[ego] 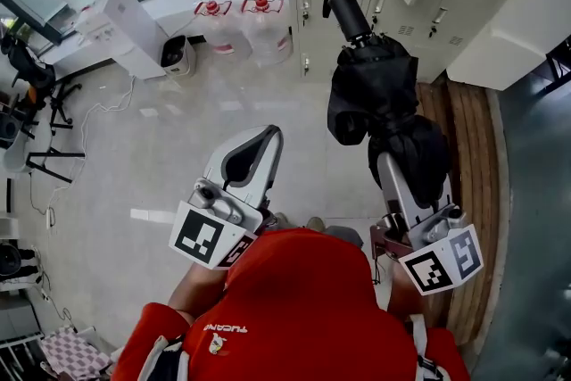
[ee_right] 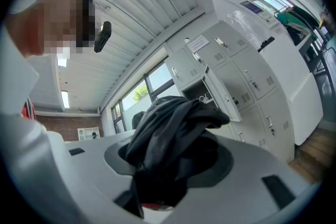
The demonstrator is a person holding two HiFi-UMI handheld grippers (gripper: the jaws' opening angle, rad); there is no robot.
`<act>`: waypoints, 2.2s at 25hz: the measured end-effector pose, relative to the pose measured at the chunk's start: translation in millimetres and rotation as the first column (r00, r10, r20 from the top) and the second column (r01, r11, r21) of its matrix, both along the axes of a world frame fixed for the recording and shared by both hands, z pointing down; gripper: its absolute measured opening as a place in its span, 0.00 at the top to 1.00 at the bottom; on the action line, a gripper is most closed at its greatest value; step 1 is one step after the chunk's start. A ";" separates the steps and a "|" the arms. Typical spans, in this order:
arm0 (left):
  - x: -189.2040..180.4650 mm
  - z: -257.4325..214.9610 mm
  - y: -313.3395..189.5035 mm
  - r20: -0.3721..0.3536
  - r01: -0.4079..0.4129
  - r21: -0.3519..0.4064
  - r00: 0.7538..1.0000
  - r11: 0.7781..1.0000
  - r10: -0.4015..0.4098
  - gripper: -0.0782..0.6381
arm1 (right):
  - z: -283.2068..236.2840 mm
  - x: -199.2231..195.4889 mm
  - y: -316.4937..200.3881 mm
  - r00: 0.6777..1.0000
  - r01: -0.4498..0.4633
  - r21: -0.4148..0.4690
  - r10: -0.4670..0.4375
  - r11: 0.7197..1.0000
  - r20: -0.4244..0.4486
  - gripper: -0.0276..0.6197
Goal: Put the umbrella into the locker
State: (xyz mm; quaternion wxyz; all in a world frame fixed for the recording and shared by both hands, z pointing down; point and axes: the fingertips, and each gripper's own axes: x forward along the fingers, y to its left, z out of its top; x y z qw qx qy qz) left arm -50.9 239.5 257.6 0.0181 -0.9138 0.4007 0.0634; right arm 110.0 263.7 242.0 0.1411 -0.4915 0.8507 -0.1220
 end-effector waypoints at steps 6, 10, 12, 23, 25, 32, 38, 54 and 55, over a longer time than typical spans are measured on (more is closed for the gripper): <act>20.7 -3.3 -2.8 0.009 0.021 0.016 1.000 1.000 -0.022 0.88 | 0.8 21.8 -5.7 1.000 0.012 0.002 -0.012 1.000 -0.001 0.61; 27.7 0.8 -11.3 0.020 0.035 0.007 0.999 0.999 -0.035 0.88 | 4.7 30.0 -17.1 1.000 0.022 -0.005 -0.022 1.000 0.002 0.61; 28.4 0.8 -20.0 0.021 0.043 0.004 0.999 0.999 -0.043 0.88 | 4.4 31.4 -25.8 1.000 0.028 -0.005 -0.028 1.000 0.001 0.61; 21.5 5.0 -69.9 -0.010 0.032 0.020 0.999 0.999 -0.032 0.88 | 5.9 23.2 -71.9 1.000 0.015 0.006 -0.015 1.000 -0.023 0.61; 18.2 5.8 -88.5 -0.015 0.026 0.022 1.000 0.999 -0.026 0.88 | 6.4 19.7 -89.1 1.000 0.007 0.005 -0.007 1.000 -0.030 0.61; 1.2 2.5 -159.6 -0.014 0.000 0.027 1.000 1.000 0.001 0.88 | 2.0 2.1 -154.9 0.999 -0.021 -0.001 0.021 1.000 -0.044 0.61; -13.6 4.8 -224.0 -0.012 -0.032 0.016 0.999 0.999 0.032 0.88 | 3.0 -9.4 -216.5 0.997 -0.064 -0.014 0.063 0.998 -0.052 0.61; -34.7 8.9 -373.8 -0.007 -0.144 0.025 0.989 0.989 0.145 0.88 | 17.9 -32.1 -359.6 0.980 -0.184 -0.044 0.180 0.982 -0.083 0.61; -35.9 10.2 -380.1 -0.010 -0.143 0.023 0.990 0.989 0.144 0.88 | 18.6 -32.8 -365.0 0.979 -0.188 -0.046 0.183 0.981 -0.088 0.61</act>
